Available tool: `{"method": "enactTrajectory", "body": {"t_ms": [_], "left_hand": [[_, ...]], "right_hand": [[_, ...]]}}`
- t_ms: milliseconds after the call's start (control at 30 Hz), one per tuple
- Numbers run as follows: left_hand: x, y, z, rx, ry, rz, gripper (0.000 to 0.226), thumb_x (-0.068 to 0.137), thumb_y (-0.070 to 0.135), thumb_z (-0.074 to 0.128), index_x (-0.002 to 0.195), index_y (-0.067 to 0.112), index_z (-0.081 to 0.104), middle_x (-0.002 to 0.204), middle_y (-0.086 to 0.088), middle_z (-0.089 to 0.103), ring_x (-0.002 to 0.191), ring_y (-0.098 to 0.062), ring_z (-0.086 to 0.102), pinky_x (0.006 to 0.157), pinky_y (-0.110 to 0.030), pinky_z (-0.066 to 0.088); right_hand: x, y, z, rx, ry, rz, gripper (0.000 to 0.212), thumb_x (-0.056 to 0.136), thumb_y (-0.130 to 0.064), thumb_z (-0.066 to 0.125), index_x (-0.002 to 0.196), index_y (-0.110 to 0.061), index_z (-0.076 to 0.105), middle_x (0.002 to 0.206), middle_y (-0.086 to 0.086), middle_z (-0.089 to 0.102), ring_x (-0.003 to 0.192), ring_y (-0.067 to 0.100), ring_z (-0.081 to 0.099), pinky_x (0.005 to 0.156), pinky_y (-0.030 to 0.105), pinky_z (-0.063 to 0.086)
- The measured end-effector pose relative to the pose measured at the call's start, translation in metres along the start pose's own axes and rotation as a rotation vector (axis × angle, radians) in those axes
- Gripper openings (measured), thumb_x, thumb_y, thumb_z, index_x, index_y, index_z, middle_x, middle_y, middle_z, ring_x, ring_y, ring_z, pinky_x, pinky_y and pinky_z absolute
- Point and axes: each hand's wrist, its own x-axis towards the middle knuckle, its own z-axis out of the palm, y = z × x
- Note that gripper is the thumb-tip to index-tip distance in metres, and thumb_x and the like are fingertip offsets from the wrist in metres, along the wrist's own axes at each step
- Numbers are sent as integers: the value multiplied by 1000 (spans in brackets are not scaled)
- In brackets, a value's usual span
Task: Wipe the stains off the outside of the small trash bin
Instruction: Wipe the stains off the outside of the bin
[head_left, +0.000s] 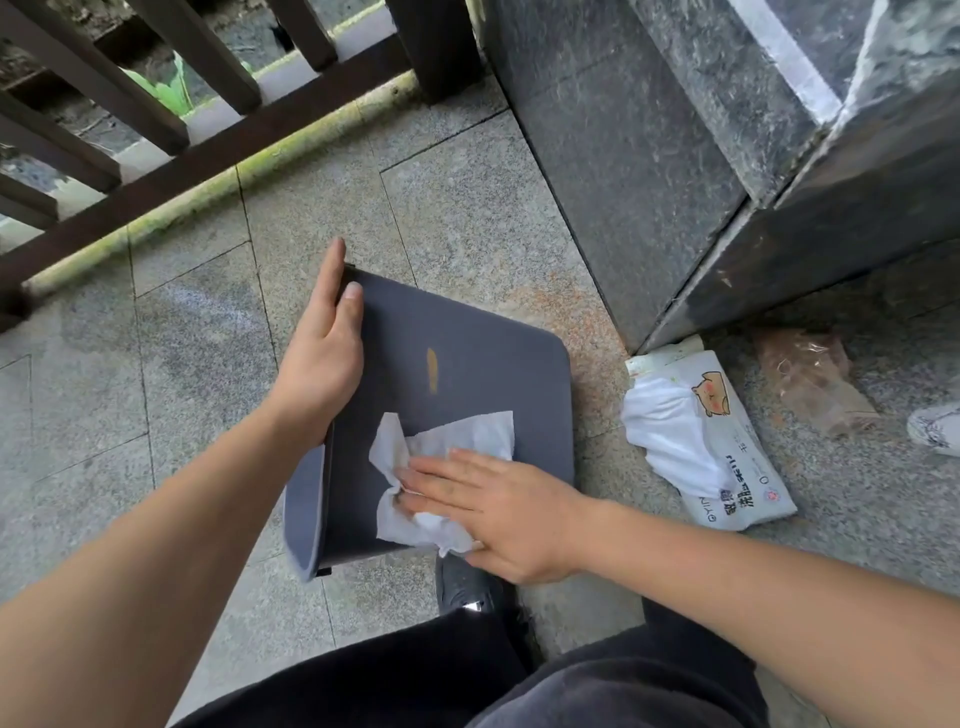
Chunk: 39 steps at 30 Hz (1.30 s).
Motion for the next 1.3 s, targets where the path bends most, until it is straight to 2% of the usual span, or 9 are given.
{"method": "enactTrajectory", "body": {"t_ms": [100, 233, 333, 433, 600, 800, 1033, 1167, 1300], "left_hand": [[1, 3, 3, 15, 0, 27, 50, 109, 31, 34, 157, 33, 22, 150, 30, 21, 128, 30, 14, 97, 8, 8], [0, 5, 4, 29, -18, 22, 51, 108, 35, 34, 157, 37, 20, 151, 32, 21, 133, 23, 14, 97, 7, 8], [1, 11, 8, 38, -32, 31, 51, 108, 38, 33, 157, 39, 19, 151, 33, 21, 126, 32, 13, 95, 9, 7], [1, 16, 15, 28, -41, 35, 51, 108, 38, 34, 156, 41, 21, 149, 34, 22, 118, 39, 11, 92, 10, 8], [1, 14, 13, 40, -28, 41, 51, 108, 38, 34, 156, 42, 20, 151, 33, 23, 131, 23, 15, 93, 10, 9], [2, 13, 14, 23, -12, 52, 51, 108, 36, 34, 157, 33, 23, 158, 21, 25, 135, 19, 19, 101, 4, 12], [-8, 9, 13, -50, 34, 20, 51, 108, 43, 29, 158, 30, 24, 159, 18, 25, 137, 14, 20, 102, 3, 15], [-3, 4, 8, -10, 43, 8, 48, 110, 31, 31, 157, 27, 26, 160, 14, 26, 138, 13, 18, 103, 3, 10], [-5, 5, 7, 2, 37, 8, 48, 109, 33, 31, 157, 28, 26, 160, 15, 26, 134, 17, 18, 100, 5, 8]], "right_hand": [[-13, 31, -1, 50, 19, 104, 75, 90, -36, 46, 159, -19, 21, 166, 2, 24, 156, 15, 12, 128, 41, 10], [-51, 77, -4, 259, 163, 623, 45, 105, -41, 24, 148, -32, 29, 163, -4, 29, 150, 17, 32, 107, 46, 45], [-60, 100, -10, 302, 176, 1002, 58, 98, -53, 12, 133, -20, 45, 135, 12, 57, 119, 37, 59, 82, 39, 44], [-39, 96, -11, 409, 314, 1116, 62, 96, -51, 21, 136, -11, 49, 128, 16, 62, 113, 39, 60, 84, 39, 44], [24, 67, -30, 519, 558, 922, 59, 98, -37, 28, 142, 0, 44, 138, 20, 52, 128, 31, 47, 110, 39, 36], [82, 30, -64, 593, 644, 656, 52, 95, -15, 35, 139, 8, 46, 138, 28, 53, 132, 40, 47, 110, 55, 34], [78, -5, -66, 422, 424, 302, 40, 93, -3, 50, 133, 2, 52, 132, 19, 57, 125, 32, 50, 111, 46, 37], [23, -24, -19, 309, 240, 180, 69, 89, -15, 53, 152, 0, 31, 162, 17, 32, 154, 24, 20, 127, 41, 13], [-33, 0, 6, 418, 201, 444, 64, 97, -20, 43, 158, -22, 21, 164, 1, 30, 153, 11, 22, 120, 43, 31]]}}
